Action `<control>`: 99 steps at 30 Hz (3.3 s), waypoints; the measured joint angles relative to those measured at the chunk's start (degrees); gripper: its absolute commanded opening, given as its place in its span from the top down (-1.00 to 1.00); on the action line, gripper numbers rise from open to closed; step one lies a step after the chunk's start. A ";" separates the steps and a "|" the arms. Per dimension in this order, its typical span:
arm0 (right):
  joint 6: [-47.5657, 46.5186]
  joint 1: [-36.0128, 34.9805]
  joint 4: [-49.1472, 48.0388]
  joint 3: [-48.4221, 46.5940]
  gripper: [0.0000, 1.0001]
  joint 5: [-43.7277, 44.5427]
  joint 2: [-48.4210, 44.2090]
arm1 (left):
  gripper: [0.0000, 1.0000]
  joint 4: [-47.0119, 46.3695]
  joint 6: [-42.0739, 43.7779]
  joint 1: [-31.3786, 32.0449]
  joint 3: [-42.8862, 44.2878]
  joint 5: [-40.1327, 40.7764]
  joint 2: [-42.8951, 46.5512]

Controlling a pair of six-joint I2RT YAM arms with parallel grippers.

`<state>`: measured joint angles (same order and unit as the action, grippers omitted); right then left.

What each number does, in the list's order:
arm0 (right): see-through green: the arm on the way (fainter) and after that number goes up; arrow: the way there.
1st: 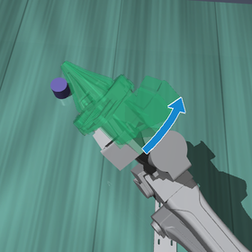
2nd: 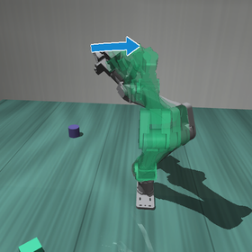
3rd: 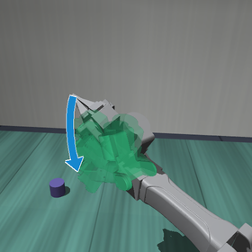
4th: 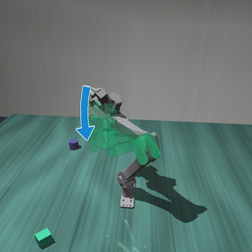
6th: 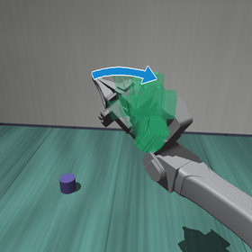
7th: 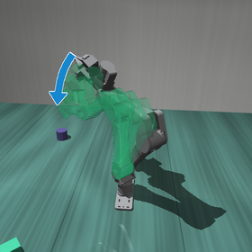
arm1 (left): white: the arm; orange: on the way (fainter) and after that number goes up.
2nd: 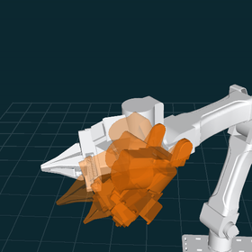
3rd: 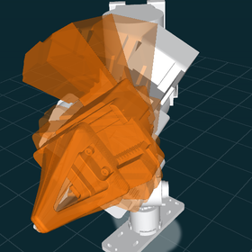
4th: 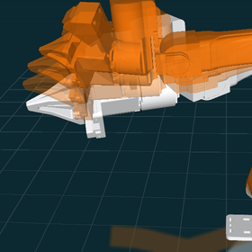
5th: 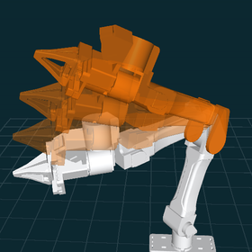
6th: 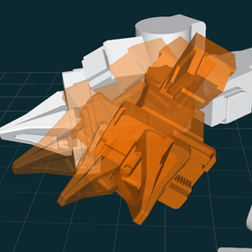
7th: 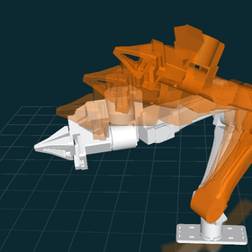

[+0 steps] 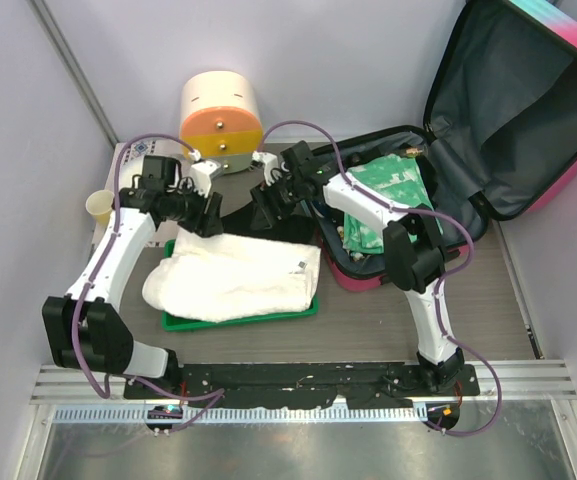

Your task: Open, take out, and arrange the luggage

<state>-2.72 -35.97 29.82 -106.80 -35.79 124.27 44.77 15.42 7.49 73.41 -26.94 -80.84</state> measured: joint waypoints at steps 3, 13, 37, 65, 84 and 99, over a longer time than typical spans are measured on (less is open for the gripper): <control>-0.02 0.22 0.00 0.02 -0.53 -1.40 -0.02 | 0.03 -0.35 0.79 -0.11 -3.08 0.31 0.00; 0.20 0.44 0.26 0.02 -0.56 -5.03 -0.04 | 0.45 -0.15 3.43 -3.69 -7.43 2.29 -1.20; -5.46 -2.16 4.09 1.33 -0.37 -4.35 -3.08 | 0.57 1.14 9.07 -4.61 -10.47 0.11 2.67; -15.32 -1.46 6.51 -8.96 0.98 3.78 -10.38 | -0.97 -1.70 9.07 -13.86 -4.72 -15.98 11.30; -22.21 -2.23 9.31 -8.50 0.99 3.52 -12.15 | -0.53 0.76 30.47 -4.48 2.97 -18.62 -3.96; -24.96 -0.13 8.20 -11.41 0.99 6.16 -14.29 | 1.00 -5.77 19.96 -6.73 11.78 -12.28 -4.79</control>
<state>-27.68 -36.10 38.02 -118.21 -29.63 109.97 39.00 35.38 0.75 85.19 -39.22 -85.62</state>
